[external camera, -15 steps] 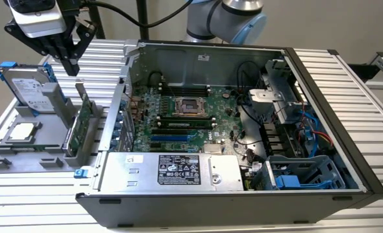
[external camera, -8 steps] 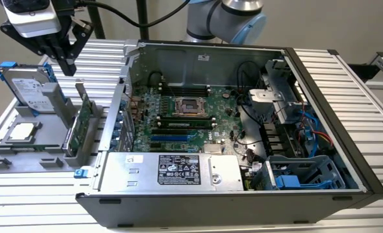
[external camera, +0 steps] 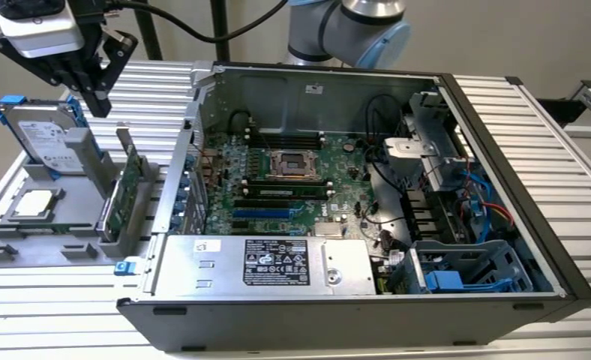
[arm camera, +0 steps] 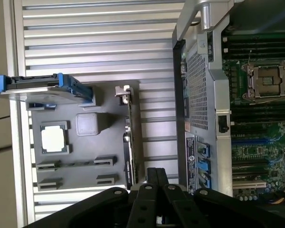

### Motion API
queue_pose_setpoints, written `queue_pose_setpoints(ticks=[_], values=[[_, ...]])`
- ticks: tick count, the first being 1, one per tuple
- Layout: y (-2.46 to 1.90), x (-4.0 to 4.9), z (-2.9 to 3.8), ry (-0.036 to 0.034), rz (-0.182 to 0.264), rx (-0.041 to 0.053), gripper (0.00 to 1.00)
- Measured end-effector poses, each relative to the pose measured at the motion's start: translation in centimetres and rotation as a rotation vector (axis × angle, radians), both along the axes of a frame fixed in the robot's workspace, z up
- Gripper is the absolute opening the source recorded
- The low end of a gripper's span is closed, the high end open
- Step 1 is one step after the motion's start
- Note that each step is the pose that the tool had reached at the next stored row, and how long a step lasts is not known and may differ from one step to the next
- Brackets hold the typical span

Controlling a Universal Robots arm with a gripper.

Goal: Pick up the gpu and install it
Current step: 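Reach for the gpu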

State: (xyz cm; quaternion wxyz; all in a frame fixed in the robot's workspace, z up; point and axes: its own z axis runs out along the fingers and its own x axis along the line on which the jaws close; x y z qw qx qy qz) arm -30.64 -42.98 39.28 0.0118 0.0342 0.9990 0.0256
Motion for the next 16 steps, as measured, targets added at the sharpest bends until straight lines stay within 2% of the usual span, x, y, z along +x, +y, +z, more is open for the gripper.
queue_pose_setpoints(ticks=[16], values=[[-0.02, -1.58, 0.0, 0.0001, 0.0, 0.0, 0.0]])
